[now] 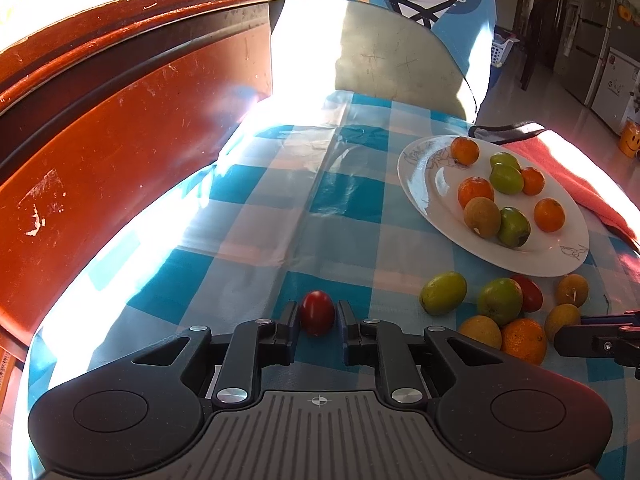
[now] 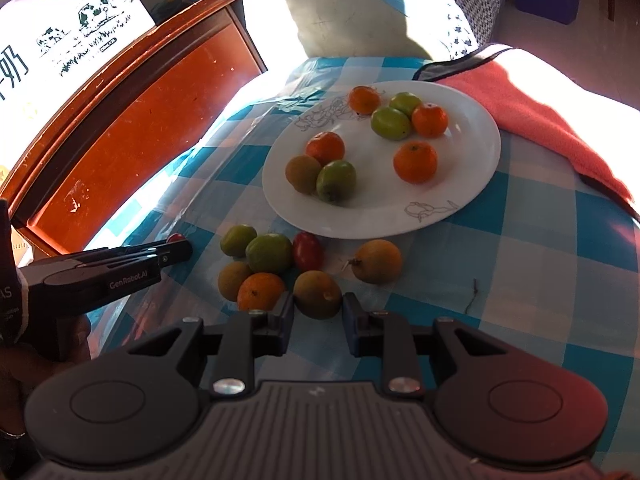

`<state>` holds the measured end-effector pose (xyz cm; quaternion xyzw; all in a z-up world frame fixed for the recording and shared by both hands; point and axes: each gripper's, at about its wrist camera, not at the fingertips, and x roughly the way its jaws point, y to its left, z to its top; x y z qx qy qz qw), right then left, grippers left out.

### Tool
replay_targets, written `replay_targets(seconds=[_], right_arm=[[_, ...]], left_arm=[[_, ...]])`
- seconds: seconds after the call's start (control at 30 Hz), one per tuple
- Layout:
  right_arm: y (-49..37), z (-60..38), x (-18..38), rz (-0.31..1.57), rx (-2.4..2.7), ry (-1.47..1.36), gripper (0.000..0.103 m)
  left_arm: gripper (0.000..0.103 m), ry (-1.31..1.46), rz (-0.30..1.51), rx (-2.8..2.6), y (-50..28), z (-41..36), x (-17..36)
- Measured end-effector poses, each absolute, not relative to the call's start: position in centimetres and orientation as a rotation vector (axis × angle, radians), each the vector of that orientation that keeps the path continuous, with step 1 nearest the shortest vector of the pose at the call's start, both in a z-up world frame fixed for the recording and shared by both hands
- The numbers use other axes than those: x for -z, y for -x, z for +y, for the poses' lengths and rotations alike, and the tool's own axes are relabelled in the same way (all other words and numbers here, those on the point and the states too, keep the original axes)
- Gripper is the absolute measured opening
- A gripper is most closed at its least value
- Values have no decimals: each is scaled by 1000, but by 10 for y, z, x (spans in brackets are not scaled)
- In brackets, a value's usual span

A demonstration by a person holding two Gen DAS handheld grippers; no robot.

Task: Organize fruits
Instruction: 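Grasp the red tomato with the left gripper while the right grasps a brown fruit, then place the tomato on the plate with the left gripper while the right releases its brown fruit there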

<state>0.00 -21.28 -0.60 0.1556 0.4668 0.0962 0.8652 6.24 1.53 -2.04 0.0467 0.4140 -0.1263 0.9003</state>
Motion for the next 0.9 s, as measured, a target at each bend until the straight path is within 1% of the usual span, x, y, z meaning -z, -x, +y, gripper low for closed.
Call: replay_targets(seconds=[0.27,0.63,0.9], right_arm=[[2,-212,1,959,-219,-332,27],[0,-218,-22,880,-241,-351,27],[-5,-236,-38,820,-197,-363,27]], left_arm=[[16,-59,838,260,-60,17,9],[16,-3,785,274,-58,15,-13],[16,31,744,320,-59,-4,-30]])
